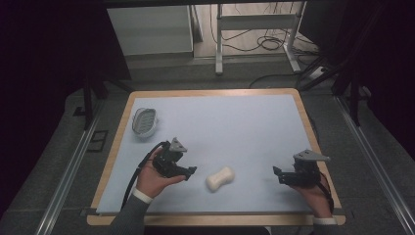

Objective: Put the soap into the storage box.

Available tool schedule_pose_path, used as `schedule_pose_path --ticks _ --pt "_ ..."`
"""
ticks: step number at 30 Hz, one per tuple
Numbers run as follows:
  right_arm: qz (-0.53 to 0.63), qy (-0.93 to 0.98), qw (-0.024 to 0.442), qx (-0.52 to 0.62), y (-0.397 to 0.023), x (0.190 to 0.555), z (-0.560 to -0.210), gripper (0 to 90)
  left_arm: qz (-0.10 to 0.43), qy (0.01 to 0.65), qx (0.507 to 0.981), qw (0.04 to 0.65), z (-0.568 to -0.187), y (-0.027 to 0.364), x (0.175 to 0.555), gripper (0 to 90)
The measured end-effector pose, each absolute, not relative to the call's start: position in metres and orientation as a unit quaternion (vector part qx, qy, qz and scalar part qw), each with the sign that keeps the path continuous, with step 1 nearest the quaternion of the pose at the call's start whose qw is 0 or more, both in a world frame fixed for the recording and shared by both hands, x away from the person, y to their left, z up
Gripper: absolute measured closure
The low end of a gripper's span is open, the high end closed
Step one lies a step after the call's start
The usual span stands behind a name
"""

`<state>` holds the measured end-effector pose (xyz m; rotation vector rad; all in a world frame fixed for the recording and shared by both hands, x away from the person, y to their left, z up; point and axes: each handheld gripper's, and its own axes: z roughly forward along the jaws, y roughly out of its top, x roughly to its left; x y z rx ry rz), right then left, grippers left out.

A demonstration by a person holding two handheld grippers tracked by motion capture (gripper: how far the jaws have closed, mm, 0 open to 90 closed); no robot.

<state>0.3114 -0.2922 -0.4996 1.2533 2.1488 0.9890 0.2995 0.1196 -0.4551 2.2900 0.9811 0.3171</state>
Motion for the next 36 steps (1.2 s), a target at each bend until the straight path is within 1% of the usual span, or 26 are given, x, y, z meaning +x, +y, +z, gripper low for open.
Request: schedule_pose_path --ticks 15,36 --pt "0.359 0.779 0.234 0.457 -0.294 0.312 -0.5 9.8 0.103 0.347 0.883 0.299 -0.462 0.088 0.3 26.1" --pt "0.353 0.779 0.236 0.461 -0.296 0.312 -0.501 10.2 0.085 0.32 0.901 0.279 -0.471 0.054 0.305 26.2"
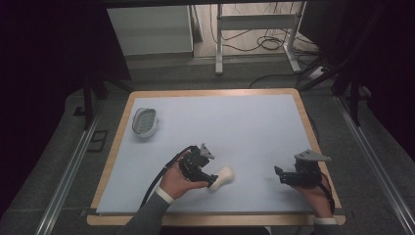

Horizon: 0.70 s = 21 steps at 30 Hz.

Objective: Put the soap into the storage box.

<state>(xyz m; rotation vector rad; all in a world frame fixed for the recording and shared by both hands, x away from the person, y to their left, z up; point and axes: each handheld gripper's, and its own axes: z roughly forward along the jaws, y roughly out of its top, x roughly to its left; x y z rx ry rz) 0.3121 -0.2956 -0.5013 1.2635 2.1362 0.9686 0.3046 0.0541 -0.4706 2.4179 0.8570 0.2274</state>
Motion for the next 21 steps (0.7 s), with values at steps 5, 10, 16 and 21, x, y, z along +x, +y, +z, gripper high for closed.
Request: schedule_pose_path --ticks 5,10,16,21 --pt "0.353 0.779 0.237 0.461 -0.296 0.312 -0.501 10.2 0.076 0.311 0.909 0.266 -0.476 0.045 0.308 26.1" --pt "0.354 0.778 0.236 0.462 -0.296 0.312 -0.501 10.2 0.064 0.304 0.917 0.25 -0.481 0.037 0.312 26.4" --pt "0.358 0.777 0.234 0.461 -0.297 0.312 -0.501 10.2 0.048 0.299 0.923 0.239 -0.488 0.028 0.316 27.4" --pt "0.361 0.778 0.234 0.458 -0.296 0.312 -0.5 10.2 0.039 0.299 0.924 0.233 -0.491 0.025 0.321 29.2"
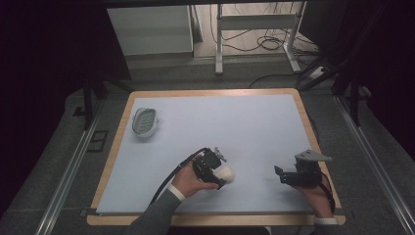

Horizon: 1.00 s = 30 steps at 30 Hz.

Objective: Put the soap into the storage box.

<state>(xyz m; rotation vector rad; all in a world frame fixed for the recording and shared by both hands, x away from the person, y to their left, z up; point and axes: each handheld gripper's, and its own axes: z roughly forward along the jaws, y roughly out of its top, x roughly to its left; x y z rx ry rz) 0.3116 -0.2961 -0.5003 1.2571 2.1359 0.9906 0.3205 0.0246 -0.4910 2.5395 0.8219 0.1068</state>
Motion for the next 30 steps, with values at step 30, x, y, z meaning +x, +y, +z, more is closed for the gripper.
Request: schedule_pose_path --ticks 30 --pt "0.359 0.776 0.235 0.463 -0.3 0.312 -0.5 10.2 0.036 0.281 0.937 0.205 -0.505 0.012 0.324 49.3"
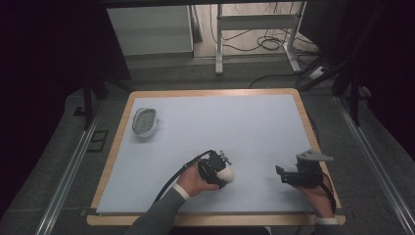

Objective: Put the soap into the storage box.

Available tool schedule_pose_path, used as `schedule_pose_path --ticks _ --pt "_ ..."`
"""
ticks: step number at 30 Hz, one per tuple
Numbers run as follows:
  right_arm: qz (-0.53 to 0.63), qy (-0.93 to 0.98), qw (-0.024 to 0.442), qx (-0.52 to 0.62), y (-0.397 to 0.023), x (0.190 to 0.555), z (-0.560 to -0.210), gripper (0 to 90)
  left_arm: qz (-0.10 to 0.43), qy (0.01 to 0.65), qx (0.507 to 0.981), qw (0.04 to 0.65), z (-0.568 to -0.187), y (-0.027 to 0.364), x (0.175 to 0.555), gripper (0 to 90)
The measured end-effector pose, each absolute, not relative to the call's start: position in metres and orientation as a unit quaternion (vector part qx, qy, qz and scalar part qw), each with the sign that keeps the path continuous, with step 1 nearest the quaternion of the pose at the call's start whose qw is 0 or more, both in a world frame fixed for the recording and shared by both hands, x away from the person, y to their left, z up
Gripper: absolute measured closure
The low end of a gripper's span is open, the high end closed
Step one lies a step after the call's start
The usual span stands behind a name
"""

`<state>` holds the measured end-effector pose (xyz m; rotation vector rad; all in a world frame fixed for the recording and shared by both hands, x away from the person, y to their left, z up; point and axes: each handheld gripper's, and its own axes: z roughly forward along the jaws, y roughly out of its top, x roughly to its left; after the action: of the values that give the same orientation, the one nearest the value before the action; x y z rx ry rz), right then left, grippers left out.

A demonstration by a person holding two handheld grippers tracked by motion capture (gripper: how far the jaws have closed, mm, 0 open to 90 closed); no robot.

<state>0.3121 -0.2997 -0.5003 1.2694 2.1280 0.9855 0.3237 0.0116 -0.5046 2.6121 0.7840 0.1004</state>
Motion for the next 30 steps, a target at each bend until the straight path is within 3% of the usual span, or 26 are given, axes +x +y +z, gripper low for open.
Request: schedule_pose_path --ticks 17,30 --pt "0.357 0.773 0.238 0.468 -0.302 0.312 -0.5 10.2 0.033 0.284 0.929 0.234 -0.488 0.031 0.326 49.5" --pt "0.355 0.772 0.24 0.469 -0.303 0.313 -0.501 10.2 0.041 0.321 0.914 0.243 -0.481 0.061 0.34 49.4"
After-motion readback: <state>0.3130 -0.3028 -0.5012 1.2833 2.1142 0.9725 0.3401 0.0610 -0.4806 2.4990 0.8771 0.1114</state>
